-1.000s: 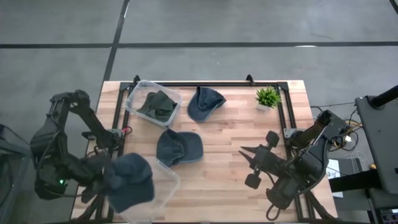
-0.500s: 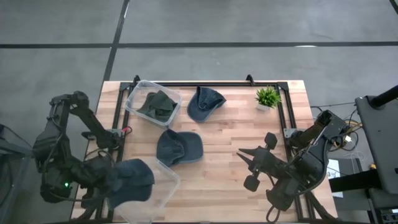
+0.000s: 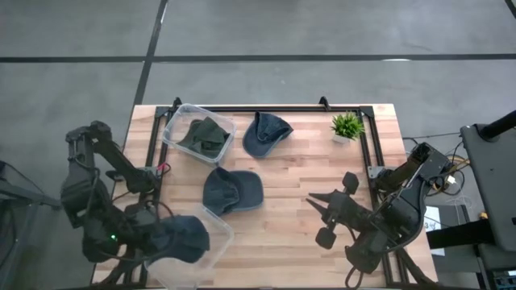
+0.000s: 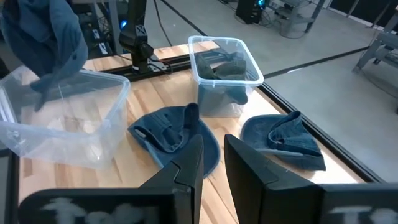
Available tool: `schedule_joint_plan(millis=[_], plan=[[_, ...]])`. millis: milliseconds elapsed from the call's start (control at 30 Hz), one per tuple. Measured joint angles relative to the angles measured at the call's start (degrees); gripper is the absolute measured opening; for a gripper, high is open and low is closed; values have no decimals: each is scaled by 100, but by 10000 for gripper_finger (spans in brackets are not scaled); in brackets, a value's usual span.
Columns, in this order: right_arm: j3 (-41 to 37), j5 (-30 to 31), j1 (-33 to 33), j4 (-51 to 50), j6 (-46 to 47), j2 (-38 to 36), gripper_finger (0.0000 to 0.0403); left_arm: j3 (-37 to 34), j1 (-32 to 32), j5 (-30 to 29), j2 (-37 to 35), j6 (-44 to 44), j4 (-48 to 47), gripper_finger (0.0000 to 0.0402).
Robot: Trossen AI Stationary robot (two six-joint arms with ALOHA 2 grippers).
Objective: Pick & Place hat
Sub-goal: Put the bottom right dark blue cap into the bottom transparent bin
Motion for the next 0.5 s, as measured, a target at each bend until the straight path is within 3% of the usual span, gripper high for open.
schedule_joint_plan(millis=[500], plan=[[0,-1,2,92,5,0,61,-991,629,1000,-109,803,775,5]])
